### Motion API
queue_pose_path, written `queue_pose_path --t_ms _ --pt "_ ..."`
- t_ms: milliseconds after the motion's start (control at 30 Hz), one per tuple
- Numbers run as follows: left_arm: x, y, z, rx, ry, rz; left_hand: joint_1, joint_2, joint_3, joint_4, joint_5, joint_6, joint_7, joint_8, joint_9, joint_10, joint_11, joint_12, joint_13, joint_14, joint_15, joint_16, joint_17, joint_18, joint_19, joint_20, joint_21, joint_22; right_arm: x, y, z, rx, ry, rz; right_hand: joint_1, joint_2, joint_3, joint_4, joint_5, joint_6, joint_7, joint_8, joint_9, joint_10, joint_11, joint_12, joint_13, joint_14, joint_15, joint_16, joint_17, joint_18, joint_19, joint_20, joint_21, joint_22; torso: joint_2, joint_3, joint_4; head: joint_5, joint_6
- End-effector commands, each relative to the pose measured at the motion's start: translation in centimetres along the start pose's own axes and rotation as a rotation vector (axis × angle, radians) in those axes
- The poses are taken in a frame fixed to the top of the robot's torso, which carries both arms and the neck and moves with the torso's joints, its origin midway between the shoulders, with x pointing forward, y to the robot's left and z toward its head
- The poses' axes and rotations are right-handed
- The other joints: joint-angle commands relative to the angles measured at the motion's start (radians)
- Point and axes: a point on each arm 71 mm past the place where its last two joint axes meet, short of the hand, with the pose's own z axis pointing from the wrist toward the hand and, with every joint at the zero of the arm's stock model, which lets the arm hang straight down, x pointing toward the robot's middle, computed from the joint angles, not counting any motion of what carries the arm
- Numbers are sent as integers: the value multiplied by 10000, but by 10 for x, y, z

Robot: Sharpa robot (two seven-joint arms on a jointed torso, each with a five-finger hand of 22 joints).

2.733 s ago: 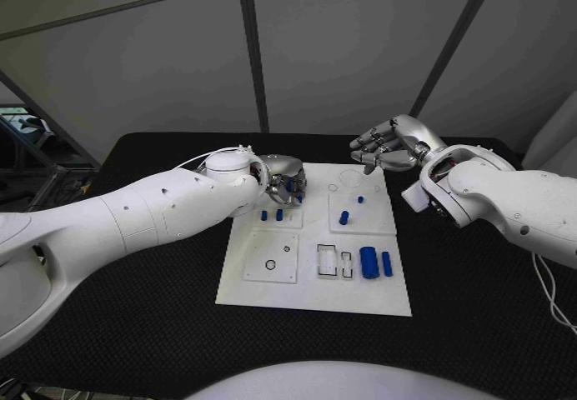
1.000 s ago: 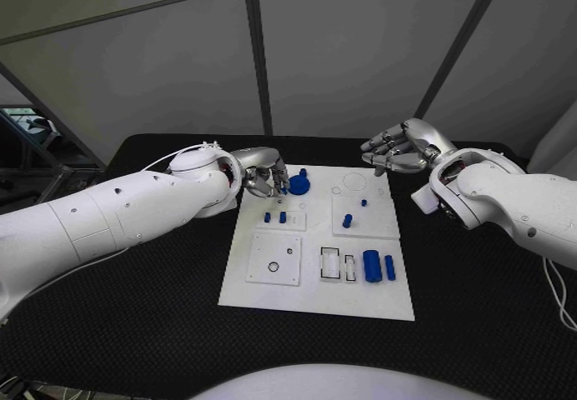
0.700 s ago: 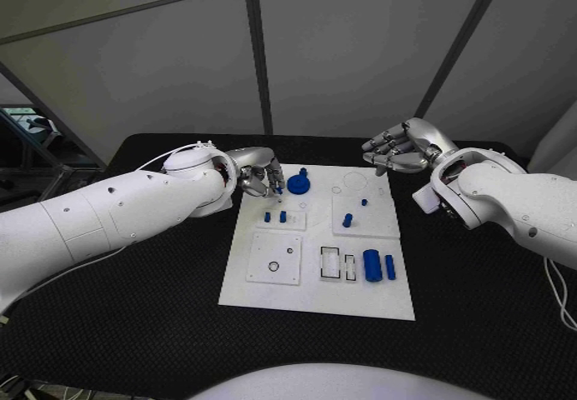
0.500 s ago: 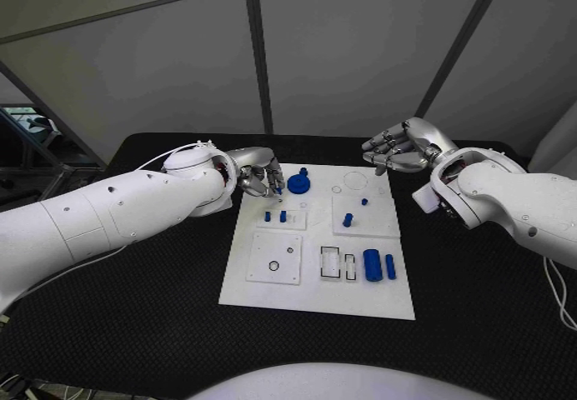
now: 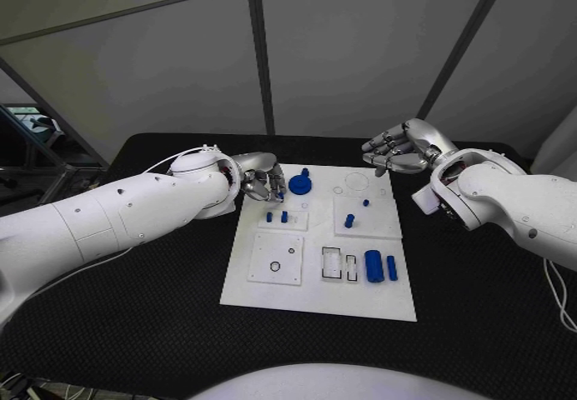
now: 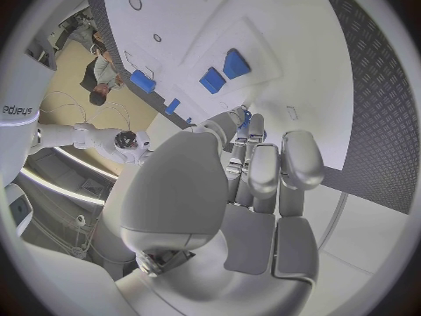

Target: Assemble the parts on the task board

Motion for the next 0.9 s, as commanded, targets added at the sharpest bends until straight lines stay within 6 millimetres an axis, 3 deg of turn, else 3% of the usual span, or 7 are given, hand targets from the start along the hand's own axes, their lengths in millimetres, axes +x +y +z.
queue_pose_path --t_ms 33,233,433,900 --pt "2 -1 1 -36 253 -56 -111 -6 14 50 -36 58 14 -49 -14 64 5 -42 12 21 13 26 -17 -1051 37 20 -1 -2 1 2 1 -106 62 7 45 49 71 7 43 -4 31 -15 8 10 37 -55 -13 33 40 -53 -13 28 39 34 -43 -15 5 -4 -10 8 19" --pt "4 -2 3 -34 331 -67 -118 -10 12 51 -40 61 10 -54 -16 68 3 -48 13 16 12 20 -32 -1048 32 20 -10 -7 2 4 0 -157 107 25 45 49 71 7 43 -4 31 -15 8 10 37 -55 -13 33 40 -53 -13 28 39 34 -43 -15 18 -4 -22 39 -14" --pt "6 -3 4 -23 450 -71 -120 -9 13 51 -42 63 9 -55 -17 71 1 -50 14 14 11 18 -39 -1044 23 20 -27 -19 3 5 0 -180 128 30 42 45 79 -1 51 5 26 -9 10 23 33 -51 -30 48 37 -68 -13 29 51 31 -49 -18 7 -12 -2 -44 -39" --pt "7 -2 5 -157 570 -66 -114 -6 20 41 -46 75 1 -62 -19 87 -8 -56 20 9 7 16 -45 -1044 23 19 -25 -14 3 6 0 -191 140 31 42 45 79 -1 51 5 26 -9 10 23 33 -51 -30 48 37 -68 -13 29 51 31 -49 -18 2 -13 -12 -9 -56"
